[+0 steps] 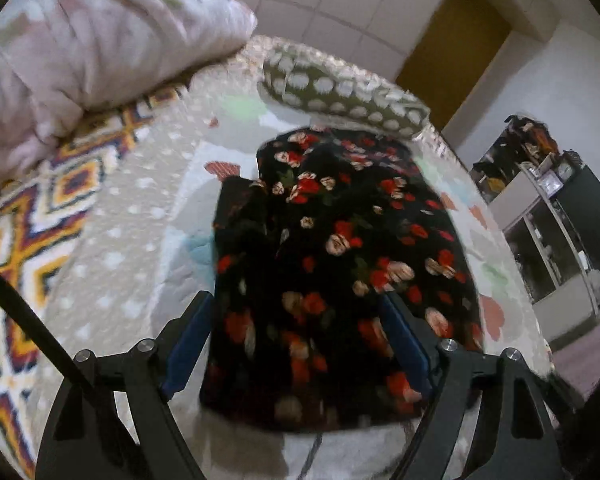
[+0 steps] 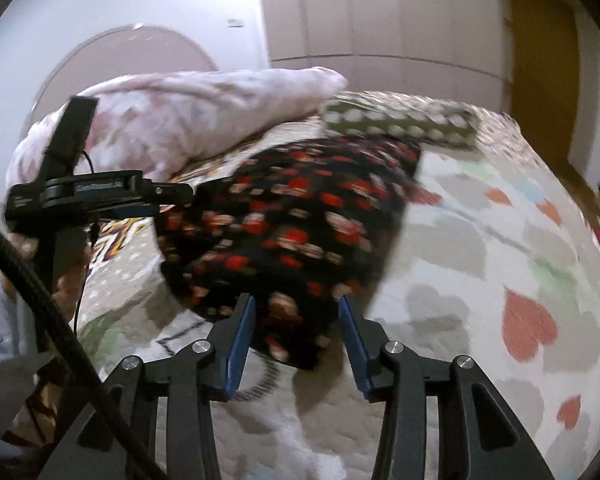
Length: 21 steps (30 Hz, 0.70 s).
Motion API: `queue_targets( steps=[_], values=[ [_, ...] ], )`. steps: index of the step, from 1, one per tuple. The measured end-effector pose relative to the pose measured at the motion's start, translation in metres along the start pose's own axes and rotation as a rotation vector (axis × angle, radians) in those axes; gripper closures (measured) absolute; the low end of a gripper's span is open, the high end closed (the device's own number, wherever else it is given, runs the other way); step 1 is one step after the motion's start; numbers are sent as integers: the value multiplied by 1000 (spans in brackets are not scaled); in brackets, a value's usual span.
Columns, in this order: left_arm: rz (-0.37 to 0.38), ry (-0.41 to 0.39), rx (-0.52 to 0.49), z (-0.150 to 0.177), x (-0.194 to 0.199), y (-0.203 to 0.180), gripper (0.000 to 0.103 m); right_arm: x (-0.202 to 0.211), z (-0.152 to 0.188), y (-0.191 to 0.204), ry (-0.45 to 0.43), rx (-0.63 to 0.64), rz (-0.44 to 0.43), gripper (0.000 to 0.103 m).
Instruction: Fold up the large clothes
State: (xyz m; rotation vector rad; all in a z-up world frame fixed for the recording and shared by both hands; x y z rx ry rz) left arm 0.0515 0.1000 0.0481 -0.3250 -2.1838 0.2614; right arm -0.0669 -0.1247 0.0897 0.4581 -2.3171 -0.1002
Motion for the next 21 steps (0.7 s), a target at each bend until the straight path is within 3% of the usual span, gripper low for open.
queue_targets(
  steps=[1, 2, 3, 5, 6, 9, 12, 14, 16, 21],
  values=[
    [17, 32, 4, -2, -12, 0, 35, 1, 1, -6, 1, -20, 2, 56],
    [34, 67, 6, -4, -23, 0, 54, 1, 3, -11, 2, -37, 4, 56],
    [52, 108, 8, -4, -36, -2, 58, 1, 5, -17, 4, -56, 9, 56],
    [71, 106, 8, -5, -39, -4, 79, 0, 9, -24, 13, -77, 18, 56],
    [66, 101, 4, -6, -35, -4, 85, -2, 10, -29, 19, -89, 25, 56],
    [99, 41, 30, -15, -5, 8, 89, -4, 10, -41, 25, -128, 36, 56],
    [51, 28, 64, -17, 6, 33, 90, -5, 1, -53, 18, -193, 3, 56],
    [2, 69, 52, -8, -7, 40, 90, -10, -8, -60, 18, -241, -42, 48],
    [-9, 87, 41, 2, -19, 39, 89, -22, -20, -66, 18, -297, -112, 29],
    [16, 63, 87, 10, -24, 47, 86, -76, -38, -91, 81, -523, -253, 24]
  ],
)
Point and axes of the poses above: each gripper's, at about its wrist camera, not at the fingertips, and x roughly against the way its jaws point, y to its left, z to its underside, the point moved 4 cm from there along -x, roughly the way its jaws point, and after that the axes turned 6 degrees about -x, right-handed, at the moved point
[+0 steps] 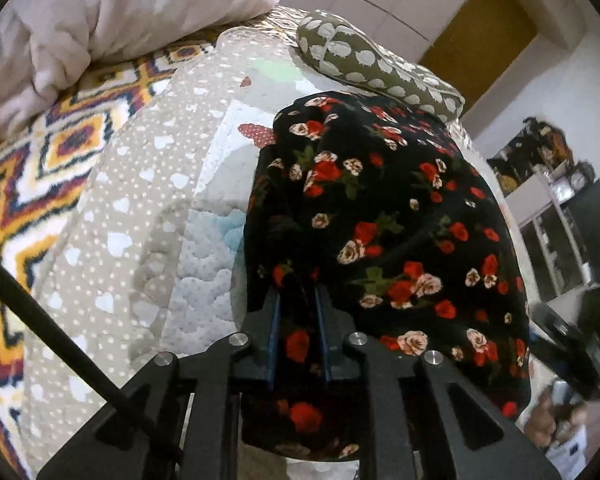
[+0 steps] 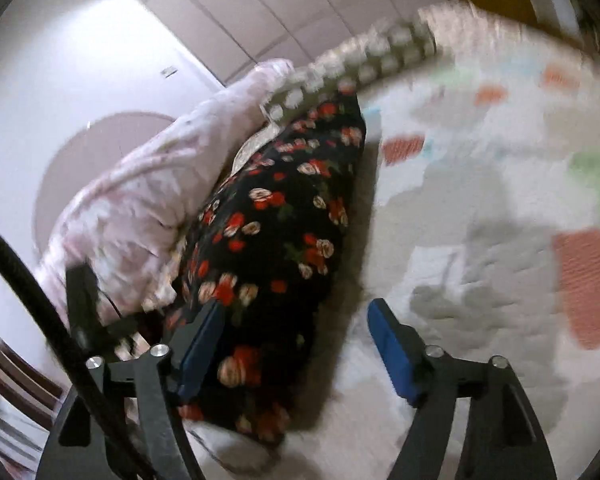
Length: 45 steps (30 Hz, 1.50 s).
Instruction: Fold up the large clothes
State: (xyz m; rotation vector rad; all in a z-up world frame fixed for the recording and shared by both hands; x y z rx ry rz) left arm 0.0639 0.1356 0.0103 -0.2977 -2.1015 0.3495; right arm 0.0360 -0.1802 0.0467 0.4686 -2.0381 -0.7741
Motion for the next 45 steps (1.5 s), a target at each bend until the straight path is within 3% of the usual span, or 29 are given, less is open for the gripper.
queue_targets(
  steps=[4, 9, 11, 13, 17, 21, 24, 26, 29, 32, 33, 35, 37, 41, 45],
  values=[
    [24, 2, 21, 4, -5, 7, 83, -41, -13, -13, 72, -129, -108, 9],
    [-5, -13, 29, 7, -7, 5, 82, -83, -22, -15, 116, -247, -231, 8],
    [-38, -20, 26, 8, -6, 2, 82, -95, -24, -8, 141, -250, -226, 21],
    [-61, -26, 21, 7, -4, -6, 82, -98, -30, -3, 157, -251, -207, 44],
    [-34, -3, -18, 0, -13, -37, 83, -69, -51, 8, 111, -164, -226, 51],
    [-6, 26, -98, -9, -41, -84, 84, -35, -81, -19, 30, -156, -180, 52],
    [-76, 34, -127, -10, -59, -102, 81, -29, -86, -55, 23, -184, -112, 46],
    [-111, 17, -143, -8, -59, -107, 72, -35, -82, -74, 40, -214, -85, 33],
    [-168, 24, -161, -2, -48, -106, 53, -23, -79, -83, 13, -191, -60, 27],
    [-123, 43, -121, 5, -27, -99, 50, 4, -88, -67, -38, -97, 75, 26],
    [-114, 34, -108, 8, -15, -97, 48, 17, -92, -63, -70, -56, 130, 28],
    [-114, 9, -92, 14, 0, -95, 41, 39, -95, -52, -132, 0, 192, 48],
    [-126, -20, -79, 20, 13, -93, 37, 57, -96, -30, -137, 34, 154, 72],
    [-134, -36, -75, 34, 28, -96, 34, 52, -78, 5, -65, 75, 24, 79],
    [-170, -40, -80, 54, 39, -91, 34, 28, -41, 1, 76, 44, -47, 83]
  ],
)
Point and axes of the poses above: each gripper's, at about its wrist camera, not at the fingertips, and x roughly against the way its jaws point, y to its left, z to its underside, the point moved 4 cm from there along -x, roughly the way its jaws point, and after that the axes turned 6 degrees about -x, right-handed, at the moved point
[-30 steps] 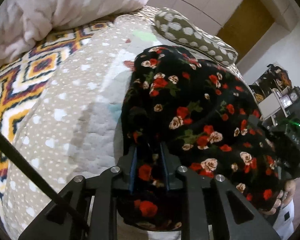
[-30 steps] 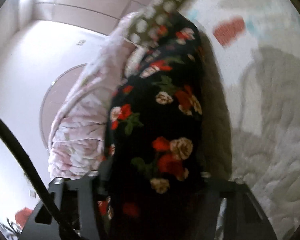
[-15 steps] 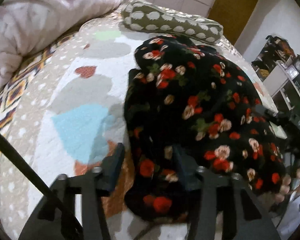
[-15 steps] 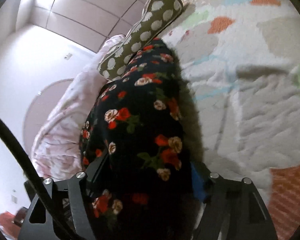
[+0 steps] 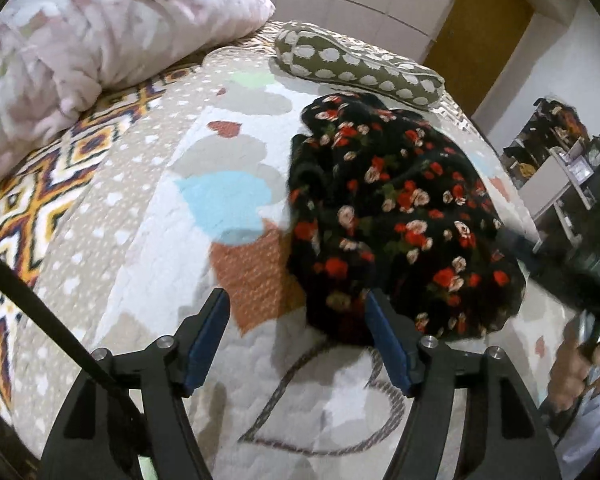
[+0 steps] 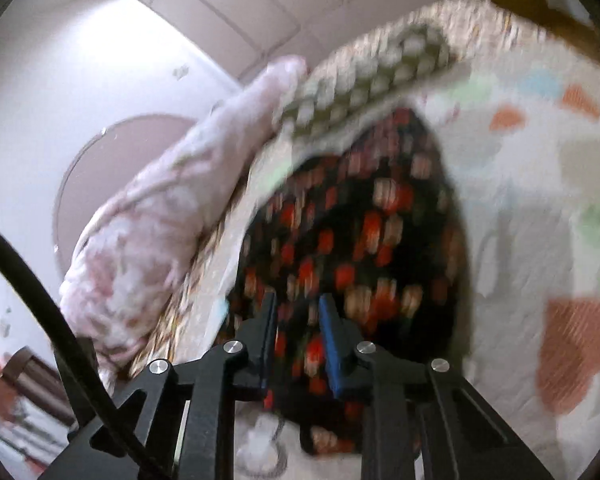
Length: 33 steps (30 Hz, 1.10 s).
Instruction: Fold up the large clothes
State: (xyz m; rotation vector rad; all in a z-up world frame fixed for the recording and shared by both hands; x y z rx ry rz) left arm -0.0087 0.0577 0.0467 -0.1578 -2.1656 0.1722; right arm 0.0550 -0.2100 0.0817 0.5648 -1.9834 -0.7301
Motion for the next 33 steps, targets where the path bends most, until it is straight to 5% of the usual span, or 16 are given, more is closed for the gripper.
queue_targets(
  steps=[2, 5, 9, 16, 21, 27, 30, 33],
  values=[
    [-2, 0, 12, 11, 4, 7, 34, -8, 17, -17, 43, 6, 79, 103],
    [-1, 6, 32, 23, 5, 17, 34, -9, 36, -54, 64, -10, 184, 103],
    [-6, 3, 39, 36, 10, 24, 34, 6, 30, -41, 42, 24, 270, 103],
    [-19, -15, 39, 47, 19, 30, 34, 21, -12, 33, -138, 106, 186, 99],
    [-32, -34, 33, 50, 27, 35, 32, -36, -65, 31, -122, 38, 209, 99],
    [-23, -31, 54, 55, 31, 48, 32, -92, -88, -32, -12, -156, 278, 103],
    [-21, -31, 57, 56, 31, 49, 31, -81, -91, -6, -56, -83, 307, 95],
    [-14, -26, 60, 56, 29, 46, 31, -84, -89, 32, -72, -37, 181, 95]
  ],
)
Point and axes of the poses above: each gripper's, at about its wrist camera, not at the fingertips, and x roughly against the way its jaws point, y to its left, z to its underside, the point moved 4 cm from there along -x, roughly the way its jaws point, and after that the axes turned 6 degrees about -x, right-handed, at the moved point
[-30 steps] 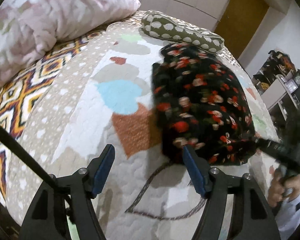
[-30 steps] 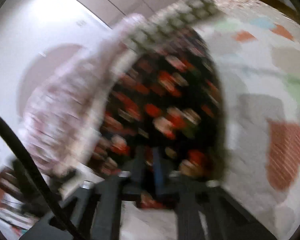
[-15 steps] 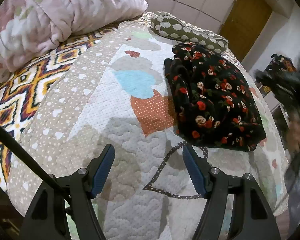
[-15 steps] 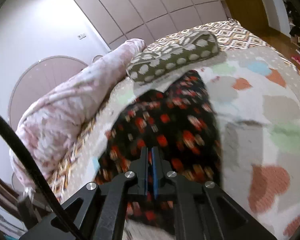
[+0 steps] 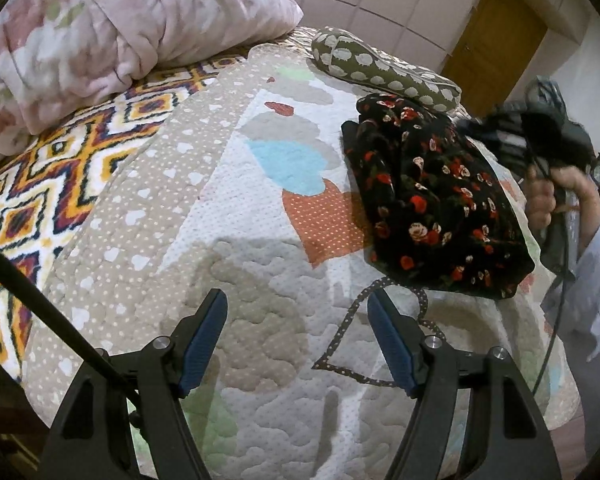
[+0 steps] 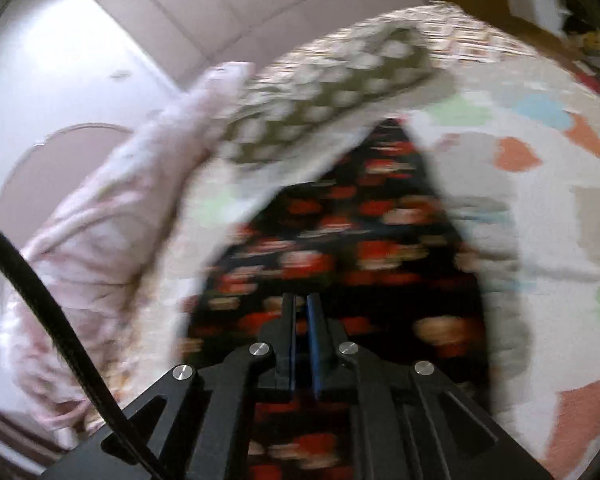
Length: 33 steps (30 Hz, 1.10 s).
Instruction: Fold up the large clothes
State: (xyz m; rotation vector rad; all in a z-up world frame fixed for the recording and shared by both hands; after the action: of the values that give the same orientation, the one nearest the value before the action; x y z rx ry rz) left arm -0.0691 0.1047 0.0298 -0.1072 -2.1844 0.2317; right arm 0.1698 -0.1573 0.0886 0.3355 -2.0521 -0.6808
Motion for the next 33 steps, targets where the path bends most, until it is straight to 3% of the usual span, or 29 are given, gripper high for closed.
queue_targets(
  steps=[4, 6, 8, 10, 13, 16, 19, 23, 24, 26, 28, 31, 33],
  values=[
    [1, 8, -13, 3, 0, -5, 31, -32, 18, 34, 87, 13, -114, 93],
    [-4, 11, -14, 4, 0, -5, 31, -63, 36, 35, 176, 16, -98, 92],
    [-4, 8, -14, 4, 1, -4, 31, -78, 43, 31, 196, 26, -72, 94],
    [-10, 5, -7, 3, 2, -1, 31, -66, 41, 36, 160, 14, -92, 91],
    [-7, 0, 11, 4, 3, 1, 31, -39, 54, 43, 160, 26, -212, 91],
    [-5, 4, 15, 5, 3, -1, 31, -16, 92, 46, 224, 56, -337, 91],
    [-7, 8, 6, 7, 5, -6, 31, -27, 145, 35, 357, 77, -335, 91],
    [-15, 6, -16, 11, 12, -12, 31, -17, 193, 8, 401, 26, -347, 91],
    [-19, 9, -24, 11, 12, -13, 31, -9, 205, -1, 409, 29, -303, 87],
    [-24, 9, -32, 12, 13, -15, 31, 14, 210, -7, 377, 63, -305, 87],
    [-28, 12, -40, 13, 13, -18, 31, 54, 194, -14, 262, 97, -329, 87],
    [-20, 22, -42, 14, 11, -27, 31, 101, 152, -29, 74, 96, -313, 87],
    [-16, 26, -52, 15, 10, -34, 31, 111, 125, -48, 27, 32, -308, 87]
  ],
)
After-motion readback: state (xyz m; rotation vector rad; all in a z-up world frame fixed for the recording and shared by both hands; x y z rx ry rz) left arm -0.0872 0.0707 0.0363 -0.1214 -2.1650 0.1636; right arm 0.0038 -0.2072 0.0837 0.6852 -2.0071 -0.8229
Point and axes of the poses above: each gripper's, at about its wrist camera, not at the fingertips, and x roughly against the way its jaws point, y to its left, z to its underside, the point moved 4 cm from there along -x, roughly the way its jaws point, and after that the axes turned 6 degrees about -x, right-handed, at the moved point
